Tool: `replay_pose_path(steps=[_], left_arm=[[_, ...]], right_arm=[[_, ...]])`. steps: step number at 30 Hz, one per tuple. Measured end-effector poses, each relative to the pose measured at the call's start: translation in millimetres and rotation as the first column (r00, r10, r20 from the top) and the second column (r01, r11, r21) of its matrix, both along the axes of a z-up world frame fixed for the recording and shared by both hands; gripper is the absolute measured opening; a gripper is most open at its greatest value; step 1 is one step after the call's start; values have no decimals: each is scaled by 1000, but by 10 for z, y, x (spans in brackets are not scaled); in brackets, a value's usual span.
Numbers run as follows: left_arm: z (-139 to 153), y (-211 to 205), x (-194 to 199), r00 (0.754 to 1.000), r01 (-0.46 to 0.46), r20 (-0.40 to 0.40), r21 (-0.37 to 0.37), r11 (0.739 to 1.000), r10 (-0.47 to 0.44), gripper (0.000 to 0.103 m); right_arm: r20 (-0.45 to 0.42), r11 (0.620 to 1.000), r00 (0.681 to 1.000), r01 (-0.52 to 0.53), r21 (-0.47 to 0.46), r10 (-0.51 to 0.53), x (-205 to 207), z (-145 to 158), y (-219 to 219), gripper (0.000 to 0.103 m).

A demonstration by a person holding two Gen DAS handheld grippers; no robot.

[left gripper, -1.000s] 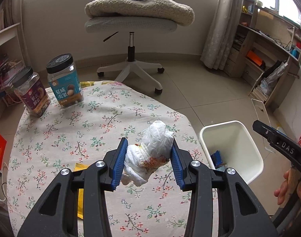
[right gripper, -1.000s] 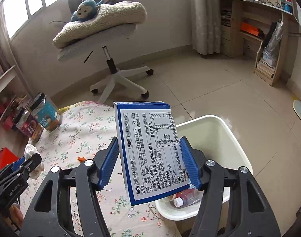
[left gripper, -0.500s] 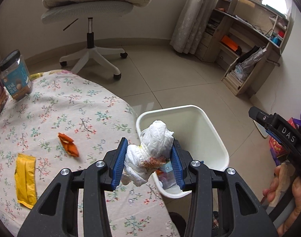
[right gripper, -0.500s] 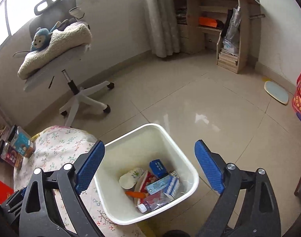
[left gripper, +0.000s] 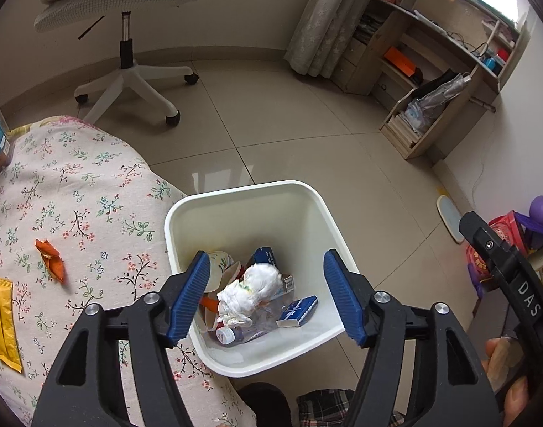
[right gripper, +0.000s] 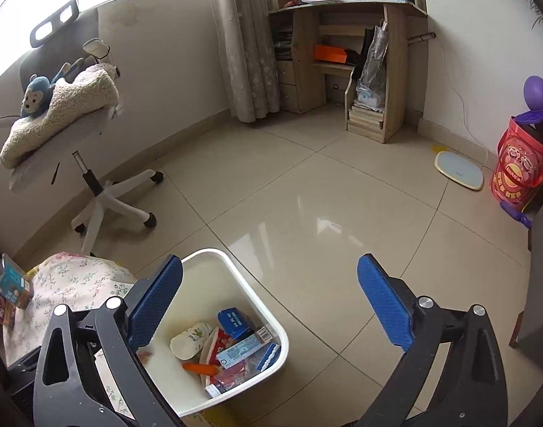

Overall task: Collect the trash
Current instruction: 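Drop the blue card box into the bin with the right tool while the left tool drops the tissue, then grasp the yellow wrapper with the left tool while the right tool grasps the orange peel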

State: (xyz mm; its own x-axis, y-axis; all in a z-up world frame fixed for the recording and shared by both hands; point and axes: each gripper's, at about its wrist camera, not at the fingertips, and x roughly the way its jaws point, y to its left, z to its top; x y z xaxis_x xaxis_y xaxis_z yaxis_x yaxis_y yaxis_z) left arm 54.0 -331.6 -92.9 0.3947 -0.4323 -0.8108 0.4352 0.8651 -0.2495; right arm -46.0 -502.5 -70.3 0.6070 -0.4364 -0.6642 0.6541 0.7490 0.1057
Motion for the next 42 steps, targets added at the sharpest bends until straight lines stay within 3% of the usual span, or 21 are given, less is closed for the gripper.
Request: replay_pose_path(steps=[5, 11, 17, 33, 42], left_arm=[[46, 94, -23, 996, -36, 85, 65, 997, 30, 75], [116, 452, -26, 972, -137, 206, 116, 984, 111, 81], [134, 889, 15, 954, -213, 238, 116, 970, 181, 84], [-137, 2109, 259, 922, -379, 150, 155, 912, 357, 84], [-575, 2803, 480, 899, -428, 53, 309, 849, 434, 84]], right_arm=[[-44, 996, 999, -1, -90, -3, 45, -2, 114, 96], [-87, 984, 995, -55, -167, 41, 160, -20, 439, 96], [-119, 972, 986, -139, -189, 118, 302, -58, 843, 96], [-213, 913, 929, -346, -214, 302, 812, -186, 2015, 96], [-255, 889, 893, -420, -182, 370, 1054, -304, 2471, 96]])
